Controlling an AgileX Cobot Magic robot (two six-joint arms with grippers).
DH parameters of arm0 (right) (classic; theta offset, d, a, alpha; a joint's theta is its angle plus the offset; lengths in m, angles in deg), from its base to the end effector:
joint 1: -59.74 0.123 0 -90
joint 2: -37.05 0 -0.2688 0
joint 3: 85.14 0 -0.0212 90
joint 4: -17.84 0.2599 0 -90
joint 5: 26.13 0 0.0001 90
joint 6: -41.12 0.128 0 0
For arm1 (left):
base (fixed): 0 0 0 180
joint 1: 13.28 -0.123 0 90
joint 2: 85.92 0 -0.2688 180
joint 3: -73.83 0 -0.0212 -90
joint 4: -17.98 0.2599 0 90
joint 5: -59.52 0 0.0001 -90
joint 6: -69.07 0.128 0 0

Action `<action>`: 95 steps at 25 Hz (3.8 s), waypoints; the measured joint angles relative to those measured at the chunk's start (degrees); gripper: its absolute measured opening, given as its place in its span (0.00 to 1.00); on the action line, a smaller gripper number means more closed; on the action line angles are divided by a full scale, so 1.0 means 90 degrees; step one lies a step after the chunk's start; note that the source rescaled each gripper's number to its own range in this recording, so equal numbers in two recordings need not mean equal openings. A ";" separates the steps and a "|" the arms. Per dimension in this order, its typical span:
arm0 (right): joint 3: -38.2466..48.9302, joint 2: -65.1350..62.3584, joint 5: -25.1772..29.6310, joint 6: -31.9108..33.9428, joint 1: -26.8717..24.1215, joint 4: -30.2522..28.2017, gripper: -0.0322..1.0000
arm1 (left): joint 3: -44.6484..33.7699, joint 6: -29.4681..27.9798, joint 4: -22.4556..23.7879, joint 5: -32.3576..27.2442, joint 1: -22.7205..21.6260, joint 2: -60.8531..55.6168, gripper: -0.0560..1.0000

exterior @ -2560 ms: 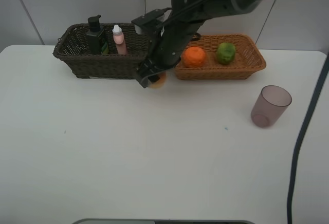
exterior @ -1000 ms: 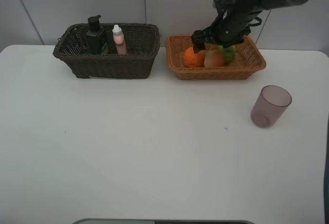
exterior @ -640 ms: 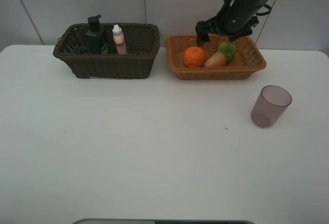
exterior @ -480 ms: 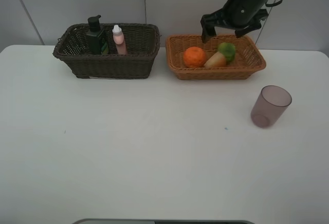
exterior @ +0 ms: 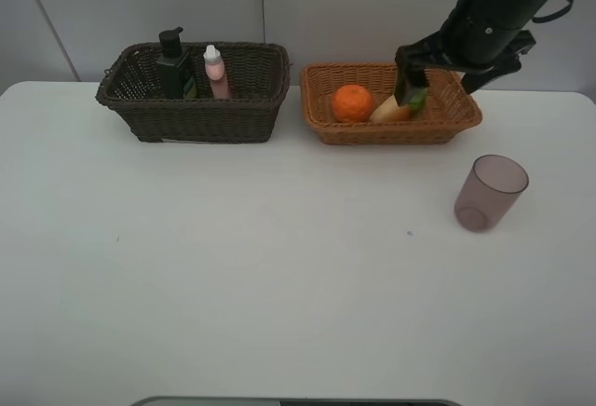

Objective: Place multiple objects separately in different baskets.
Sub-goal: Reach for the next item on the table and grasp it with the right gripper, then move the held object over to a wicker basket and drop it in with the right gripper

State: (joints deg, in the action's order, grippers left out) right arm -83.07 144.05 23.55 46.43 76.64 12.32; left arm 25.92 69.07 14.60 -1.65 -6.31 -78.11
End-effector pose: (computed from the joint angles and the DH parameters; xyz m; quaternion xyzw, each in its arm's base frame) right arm 0.3640 0.1008 0.1963 -0.1229 0.9743 -0.0056 0.1888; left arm 0.0493 -0.0127 0.2656 0.0532 0.8501 -0.0612 0.5203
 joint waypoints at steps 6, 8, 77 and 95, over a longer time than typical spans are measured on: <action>0.0889 -0.0363 0.0055 0.0005 0.0000 0.0000 1.00 | 0.0000 0.0000 0.0000 0.0000 0.0000 0.0000 0.95; 0.1071 -0.0421 0.0061 0.0005 0.0000 0.0000 1.00 | 0.0000 0.0000 0.0000 0.0000 0.0000 0.0000 0.95; 0.1635 0.0977 -0.0700 0.0151 -0.0369 -0.0005 0.03 | 0.0000 0.0000 0.0000 0.0005 0.0000 0.0000 0.95; 0.1580 0.0812 -0.0615 0.0159 -0.0369 -0.0019 0.03 | 0.0000 0.0000 0.0000 0.0005 0.0000 0.0000 0.95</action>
State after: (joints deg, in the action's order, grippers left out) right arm -68.85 151.35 18.01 47.86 73.32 12.15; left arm 25.92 69.07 14.60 -1.60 -6.31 -78.11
